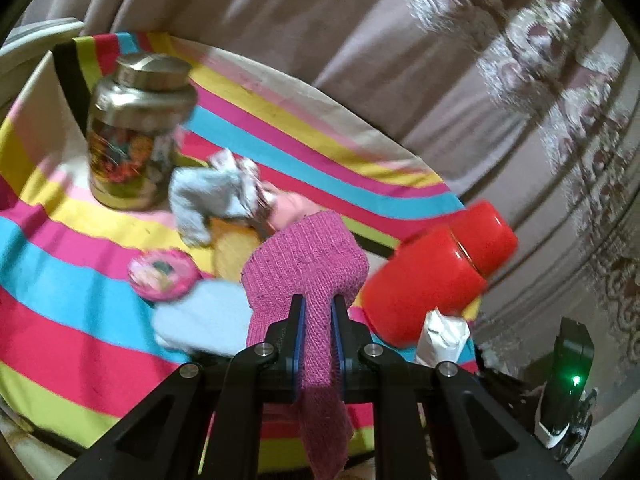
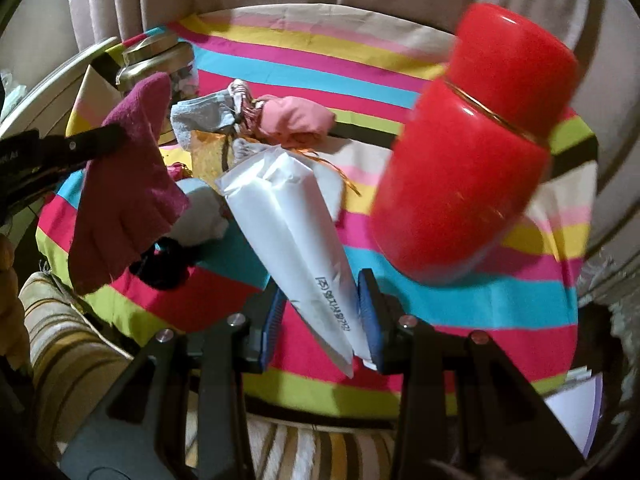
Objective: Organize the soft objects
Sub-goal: 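Carry the sock and white packet into the white box and open both grippers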
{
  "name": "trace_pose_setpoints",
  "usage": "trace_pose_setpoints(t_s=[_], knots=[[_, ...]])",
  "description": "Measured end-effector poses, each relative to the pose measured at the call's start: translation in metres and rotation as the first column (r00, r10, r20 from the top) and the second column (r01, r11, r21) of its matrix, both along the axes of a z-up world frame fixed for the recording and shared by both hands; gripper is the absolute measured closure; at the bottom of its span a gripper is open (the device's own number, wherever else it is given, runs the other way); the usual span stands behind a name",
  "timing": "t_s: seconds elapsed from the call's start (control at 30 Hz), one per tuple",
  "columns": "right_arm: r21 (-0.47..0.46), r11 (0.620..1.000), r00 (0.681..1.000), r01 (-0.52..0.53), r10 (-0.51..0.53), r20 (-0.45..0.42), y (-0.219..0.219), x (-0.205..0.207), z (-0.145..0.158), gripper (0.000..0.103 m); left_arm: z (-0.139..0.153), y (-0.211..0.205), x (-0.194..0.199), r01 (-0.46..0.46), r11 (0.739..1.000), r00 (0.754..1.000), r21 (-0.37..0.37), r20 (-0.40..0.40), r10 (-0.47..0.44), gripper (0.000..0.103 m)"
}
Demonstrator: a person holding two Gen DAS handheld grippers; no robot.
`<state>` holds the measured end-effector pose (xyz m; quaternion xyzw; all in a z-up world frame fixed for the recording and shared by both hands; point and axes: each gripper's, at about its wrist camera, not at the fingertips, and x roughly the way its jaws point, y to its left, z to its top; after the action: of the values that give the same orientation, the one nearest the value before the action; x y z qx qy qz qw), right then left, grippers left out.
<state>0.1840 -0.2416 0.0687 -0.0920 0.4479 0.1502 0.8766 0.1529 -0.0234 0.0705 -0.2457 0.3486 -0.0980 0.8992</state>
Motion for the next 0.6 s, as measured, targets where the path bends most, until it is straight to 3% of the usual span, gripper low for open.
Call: trace_pose_setpoints(t_s=[0.33,0.6], knots=[[0.052,0.994,0.996,0.093,-0.093,-0.001,-0.054,-0.036,0.004,0.063,0.006,-0.062,-0.028,0.127,0.992,0.992,0.017,-0.006,-0.127,0.09],[0.087,0.977,0.981,0.193,-0.194,-0.004,-0.113,-0.065,0.008,0.063,0.012,-0.109,-0.042,0.239,0.971,0.971,-0.003,-0.004,-0.239,0.09]])
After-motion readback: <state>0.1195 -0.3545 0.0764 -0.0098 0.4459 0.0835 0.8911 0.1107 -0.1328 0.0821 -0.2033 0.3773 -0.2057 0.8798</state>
